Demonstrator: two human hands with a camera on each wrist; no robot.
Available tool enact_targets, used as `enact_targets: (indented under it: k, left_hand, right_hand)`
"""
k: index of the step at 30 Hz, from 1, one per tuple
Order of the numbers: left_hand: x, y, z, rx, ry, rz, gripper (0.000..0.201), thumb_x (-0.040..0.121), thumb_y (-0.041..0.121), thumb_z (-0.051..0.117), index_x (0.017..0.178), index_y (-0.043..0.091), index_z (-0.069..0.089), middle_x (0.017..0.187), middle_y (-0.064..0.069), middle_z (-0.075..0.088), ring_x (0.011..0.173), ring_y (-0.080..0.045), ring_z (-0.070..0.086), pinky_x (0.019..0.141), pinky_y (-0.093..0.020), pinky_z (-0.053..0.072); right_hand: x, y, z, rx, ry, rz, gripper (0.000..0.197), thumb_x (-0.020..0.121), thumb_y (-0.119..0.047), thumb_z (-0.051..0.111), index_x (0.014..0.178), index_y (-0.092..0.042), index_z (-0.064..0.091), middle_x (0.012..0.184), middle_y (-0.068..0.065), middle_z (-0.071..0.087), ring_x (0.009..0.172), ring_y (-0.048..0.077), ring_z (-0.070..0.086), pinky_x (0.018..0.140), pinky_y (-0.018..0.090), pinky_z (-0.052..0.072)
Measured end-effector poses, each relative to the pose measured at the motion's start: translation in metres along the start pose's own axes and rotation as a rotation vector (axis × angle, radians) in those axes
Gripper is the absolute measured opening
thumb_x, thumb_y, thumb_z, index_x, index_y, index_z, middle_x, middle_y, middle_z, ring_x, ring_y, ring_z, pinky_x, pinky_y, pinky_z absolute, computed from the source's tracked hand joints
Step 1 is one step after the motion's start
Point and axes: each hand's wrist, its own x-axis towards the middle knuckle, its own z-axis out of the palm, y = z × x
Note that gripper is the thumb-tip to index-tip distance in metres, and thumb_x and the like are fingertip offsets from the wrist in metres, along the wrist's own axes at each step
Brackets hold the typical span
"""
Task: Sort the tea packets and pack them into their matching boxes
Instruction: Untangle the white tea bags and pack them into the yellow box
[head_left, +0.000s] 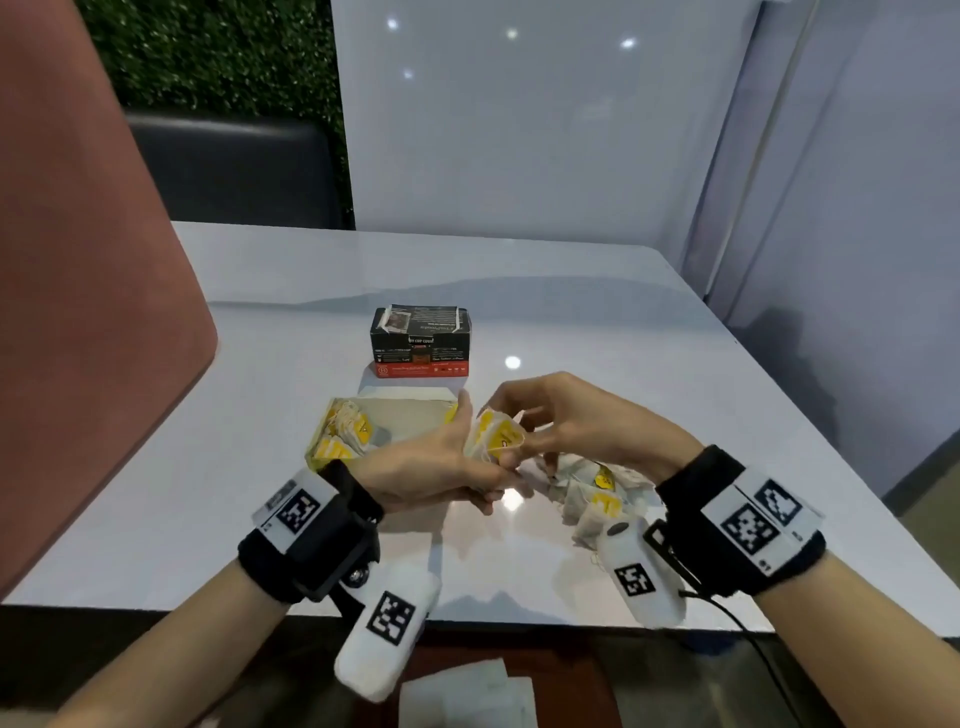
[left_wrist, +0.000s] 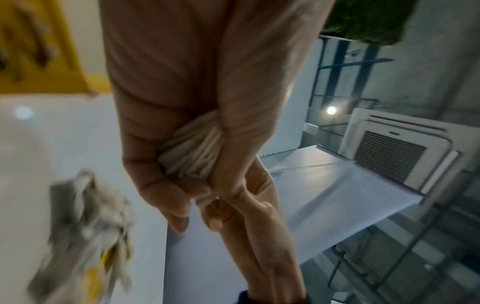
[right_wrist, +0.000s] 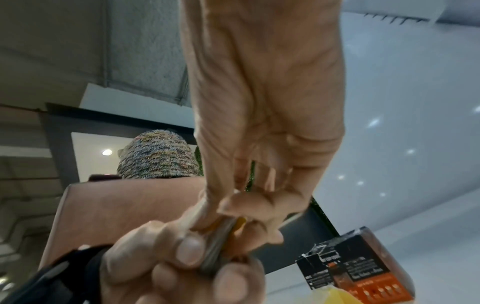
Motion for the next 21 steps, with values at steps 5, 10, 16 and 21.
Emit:
enact_targets:
  k: [5,10,16,21]
  left_hand:
    - [-0.028,0.031,-0.051,0.246,0.292,0.057,0.127,0.073,0.024,0.077,0.140,0.030,-0.031,0.097,0.005,0.067,0.081,-0.009,0.064,0.072,-0.023,0.051]
    - [-0.071,0.022,-0.111,0.483,0.575,0.027,0.166,0.016,0.079,0.072,0.143,0.031,-0.023,0.139,0.002,0.043,0.120,-0.005,0.045,0.087,-0.018,0.043]
    - [-0.075,-0.037,-0.110,0.530,0.443,-0.164,0.151,0.041,0.046,0.089,0.141,0.037,-0.023,0.154,-0.014,0.017,0.139,-0.025,0.028,0.102,-0.031,0.040]
    - [-0.063,-0.059,-0.110,0.569,0.502,-0.151,0.113,0.079,0.004,0.067,0.144,0.031,-0.022,0.118,-0.009,0.061,0.098,-0.019,0.062,0.075,-0.009,0.047]
  right_hand:
    - [0.052,-0.035,0.006,0.003,0.104,-0.167,0.014,0.079,0.000,0.070,0.088,-0.008,0.063,0.087,0.012,0.067,0.065,0.021,0.068,0.056,0.031,0.057]
    - [0.113,-0.045,0.027,-0.620,-0.003,-0.255,0.022,0.085,0.005,0.057,0.098,-0.011,0.064,0.088,0.004,0.060,0.071,0.018,0.062,0.053,0.019,0.052]
    - [0.139,-0.026,0.061,-1.090,-0.332,-0.249,0.026,0.089,-0.003,0.054,0.111,-0.013,0.063,0.099,0.010,0.066,0.080,0.024,0.062,0.069,0.030,0.050]
    - [0.145,-0.019,0.076,-0.974,-0.412,-0.154,0.027,0.089,0.002,0.051,0.112,-0.009,0.062,0.095,0.010,0.065,0.075,0.025,0.064,0.066,0.027,0.049]
